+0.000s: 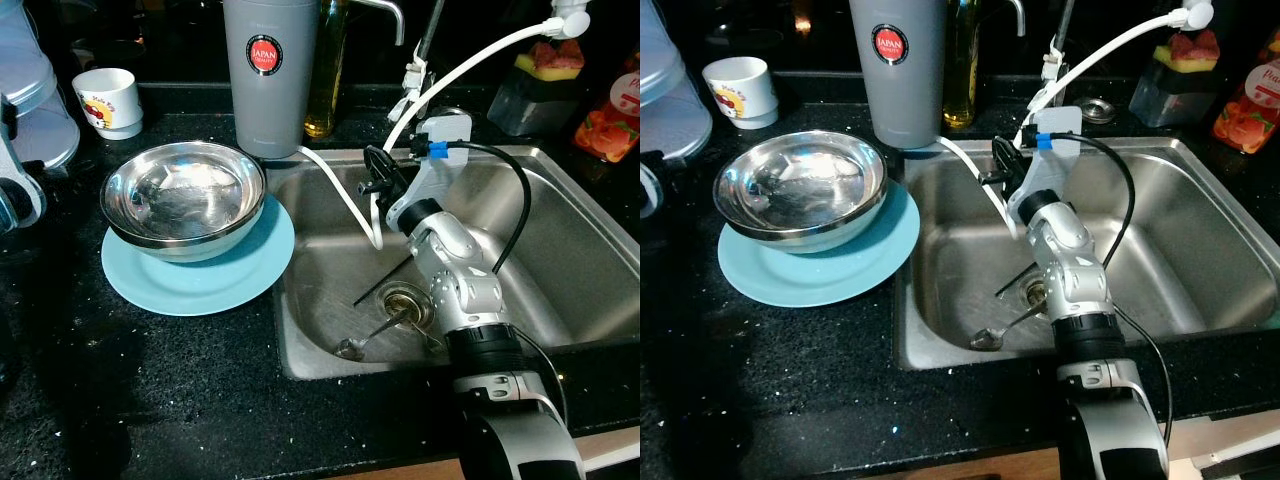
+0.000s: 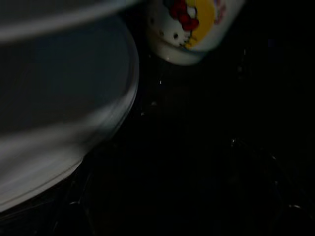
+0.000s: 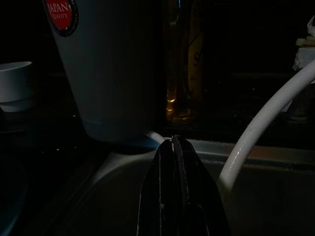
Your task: Kitchen organization
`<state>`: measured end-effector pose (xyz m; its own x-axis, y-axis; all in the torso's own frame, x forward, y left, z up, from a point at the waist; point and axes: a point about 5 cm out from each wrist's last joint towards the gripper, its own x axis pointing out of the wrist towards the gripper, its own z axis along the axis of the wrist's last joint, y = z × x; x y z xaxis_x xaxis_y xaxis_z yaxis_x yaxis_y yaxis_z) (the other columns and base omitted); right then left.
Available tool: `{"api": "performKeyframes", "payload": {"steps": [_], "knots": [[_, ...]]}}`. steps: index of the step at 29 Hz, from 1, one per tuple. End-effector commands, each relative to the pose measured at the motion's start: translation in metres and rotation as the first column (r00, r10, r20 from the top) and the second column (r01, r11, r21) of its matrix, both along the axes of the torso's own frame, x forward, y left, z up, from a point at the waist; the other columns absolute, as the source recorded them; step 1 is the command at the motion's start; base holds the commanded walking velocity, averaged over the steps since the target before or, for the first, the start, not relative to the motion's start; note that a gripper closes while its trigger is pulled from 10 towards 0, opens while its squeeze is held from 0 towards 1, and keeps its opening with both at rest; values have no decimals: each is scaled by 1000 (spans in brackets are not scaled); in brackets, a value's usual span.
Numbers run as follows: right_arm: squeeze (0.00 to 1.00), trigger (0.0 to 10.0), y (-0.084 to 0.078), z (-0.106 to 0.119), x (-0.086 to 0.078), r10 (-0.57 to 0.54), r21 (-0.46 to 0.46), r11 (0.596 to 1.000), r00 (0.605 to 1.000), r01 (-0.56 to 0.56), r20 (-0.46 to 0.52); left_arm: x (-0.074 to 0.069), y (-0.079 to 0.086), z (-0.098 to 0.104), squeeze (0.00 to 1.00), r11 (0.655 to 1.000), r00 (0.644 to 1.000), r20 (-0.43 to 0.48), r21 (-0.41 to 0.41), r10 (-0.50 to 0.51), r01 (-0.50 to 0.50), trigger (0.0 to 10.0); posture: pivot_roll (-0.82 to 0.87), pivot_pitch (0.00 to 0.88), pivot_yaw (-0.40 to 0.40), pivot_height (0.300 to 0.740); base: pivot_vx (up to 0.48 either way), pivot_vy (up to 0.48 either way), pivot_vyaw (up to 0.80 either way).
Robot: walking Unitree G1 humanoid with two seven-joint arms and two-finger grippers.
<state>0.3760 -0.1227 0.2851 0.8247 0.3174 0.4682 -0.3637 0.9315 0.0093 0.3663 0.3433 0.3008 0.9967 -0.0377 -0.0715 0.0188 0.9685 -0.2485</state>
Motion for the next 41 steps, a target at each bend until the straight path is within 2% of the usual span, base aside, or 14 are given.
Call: {"api": "performKeyframes", "payload": {"steps": [1, 3, 6, 8, 11, 12, 18, 20, 26, 28, 31, 32, 33, 41], "knots": [[0, 10000, -1, 2, 0, -3, 2, 1000, 1000, 3, 15, -2, 3, -1, 0, 999, 1000, -16, -32, 13, -13, 10000, -44, 158, -28, 740, 0, 0, 0], [0, 10000, -2, 3, 1, -4, 3, 1000, 1000, 4, 17, -2, 2, -8, 0, 1000, 997, -78, 3, 14, -14, 10000, -41, 158, -28, 740, 0, 0, 0], [0, 10000, -2, 3, 1, -4, 4, 1000, 1000, 4, 16, -3, 3, -23, 0, 977, 980, -200, 212, 7, 36, 10000, -41, 160, -26, 740, 0, 0, 0], [0, 10000, -2, 3, 1, -4, 5, 1000, 1000, 4, 16, -4, 3, -27, 0, 964, 974, -228, 260, 6, 55, 10000, -41, 160, -26, 740, 0, 0, 0], [0, 10000, -2, 2, 1, -5, 4, 1000, 1000, 5, 16, -5, 3, -33, 0, 923, 955, -298, 364, -12, 125, 10000, -42, 162, -24, 740, 0, 0, 0], [0, 10000, -3, 2, 1, -8, 4, 1000, 1000, 8, 16, -8, 5, -38, 0, 855, 925, -380, 476, -11, 206, 10000, -42, 162, -24, 740, 0, 0, 0], [0, 10000, -3, 3, 1, -9, 4, 1000, 1000, 9, 17, -10, 5, -38, 0, 785, 888, -460, 546, -11, 292, 10000, -37, 162, -25, 740, 0, 0, 0], [0, 10000, -3, 3, 1, -8, 4, 1000, 1000, 8, 18, -10, 2, -36, 0, 780, 880, -474, 538, -34, 320, 10000, -37, 162, -25, 740, 0, 0, 0], [0, 10000, -3, 3, 1, -7, 3, 1000, 1000, 7, 18, -11, -15, -30, 0, 696, 785, -582, 474, -213, 540, 10000, -34, 160, -24, 740, 0, 0, 0], [0, 10000, -2, 3, 1, -8, 2, 1000, 1000, 7, 19, -10, -18, -28, 0, 715, 789, -567, 448, -238, 537, 10000, -34, 159, -24, 740, 0, 0, 0], [0, 10000, -3, 4, 1, -8, 0, 1000, 1000, 8, 21, -9, -17, -26, 0, 797, 824, -502, 367, -263, 479, 10000, -34, 159, -24, 740, 0, 0, 0], [0, 10000, -3, 4, 1, -8, 0, 1000, 1000, 8, 21, -9, -17, -26, 0, 797, 824, -502, 367, -263, 479, 10000, -34, 159, -24, 740, 0, 0, 0], [0, 10000, -3, 4, 1, -8, -1, 1000, 1000, 8, 22, -10, -17, -25, 0, 840, 835, -470, 298, -285, 454, 10000, -34, 157, -23, 740, 0, 0, 0], [0, 10000, -3, 4, 0, -10, -1, 1000, 1000, 10, 27, -15, -21, -29, 0, 839, 791, -474, 176, -387, 516, 10000, -33, 149, -20, 740, 0, 0, 0]]}}
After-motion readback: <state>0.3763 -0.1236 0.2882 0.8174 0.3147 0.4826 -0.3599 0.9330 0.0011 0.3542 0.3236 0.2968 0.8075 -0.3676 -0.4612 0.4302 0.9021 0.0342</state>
